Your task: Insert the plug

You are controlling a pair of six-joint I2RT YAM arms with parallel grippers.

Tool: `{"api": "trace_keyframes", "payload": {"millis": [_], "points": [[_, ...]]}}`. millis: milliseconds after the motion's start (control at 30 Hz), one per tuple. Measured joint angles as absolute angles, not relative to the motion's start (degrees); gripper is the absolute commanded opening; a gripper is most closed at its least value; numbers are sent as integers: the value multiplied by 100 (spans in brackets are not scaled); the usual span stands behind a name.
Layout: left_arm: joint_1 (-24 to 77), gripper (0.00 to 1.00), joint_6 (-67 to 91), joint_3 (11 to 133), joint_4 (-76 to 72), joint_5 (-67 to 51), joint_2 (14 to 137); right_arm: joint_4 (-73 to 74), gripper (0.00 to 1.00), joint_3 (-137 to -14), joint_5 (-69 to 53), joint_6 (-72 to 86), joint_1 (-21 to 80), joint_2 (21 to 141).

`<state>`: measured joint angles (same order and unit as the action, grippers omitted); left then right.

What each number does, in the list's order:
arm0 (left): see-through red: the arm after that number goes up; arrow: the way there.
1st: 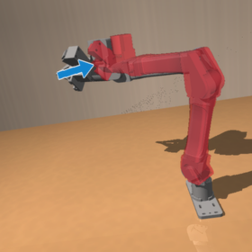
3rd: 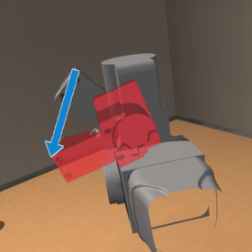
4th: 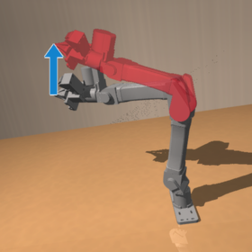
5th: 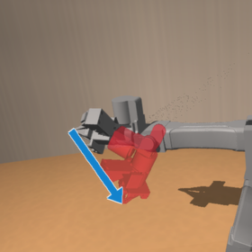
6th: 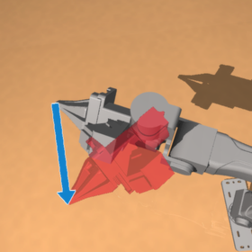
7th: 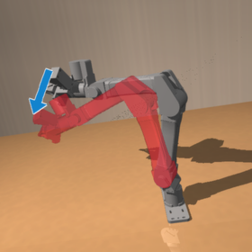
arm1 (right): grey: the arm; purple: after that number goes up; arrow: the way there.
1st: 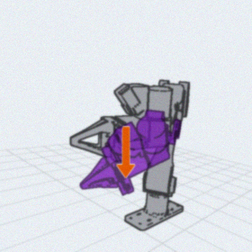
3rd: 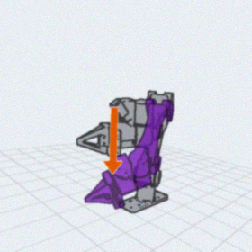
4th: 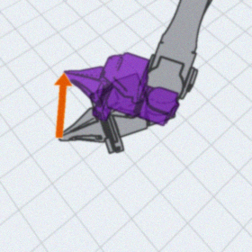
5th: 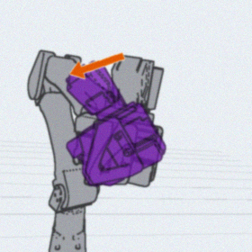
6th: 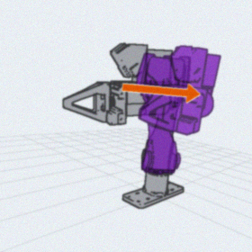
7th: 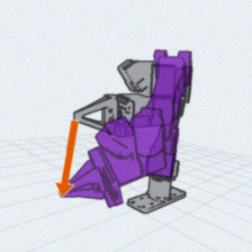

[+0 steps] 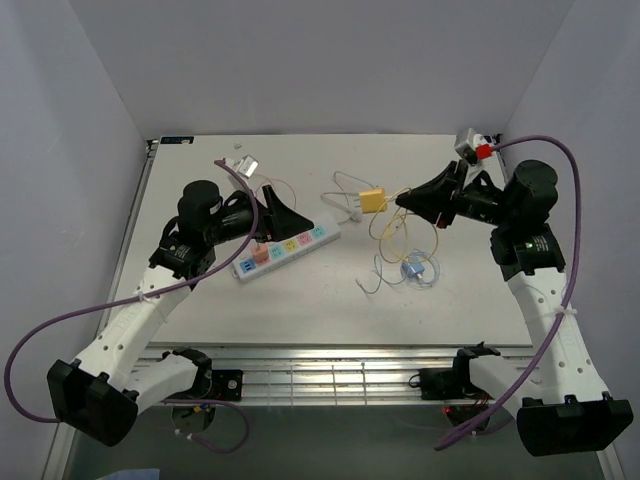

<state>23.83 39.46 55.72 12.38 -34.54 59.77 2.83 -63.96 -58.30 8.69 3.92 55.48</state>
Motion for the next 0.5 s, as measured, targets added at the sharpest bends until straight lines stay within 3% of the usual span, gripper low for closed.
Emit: {"api": "trace_keyframes", "payload": {"millis": [233,500], "points": [[2386,98,4512,5181,-130,-4685,6088,-204,8,-5986,-5916,974,1549,5776],[2687,98,4683,5109,-873,-4871,5931,-792,8,-5865,-5730,1271,2198,6025]]}}
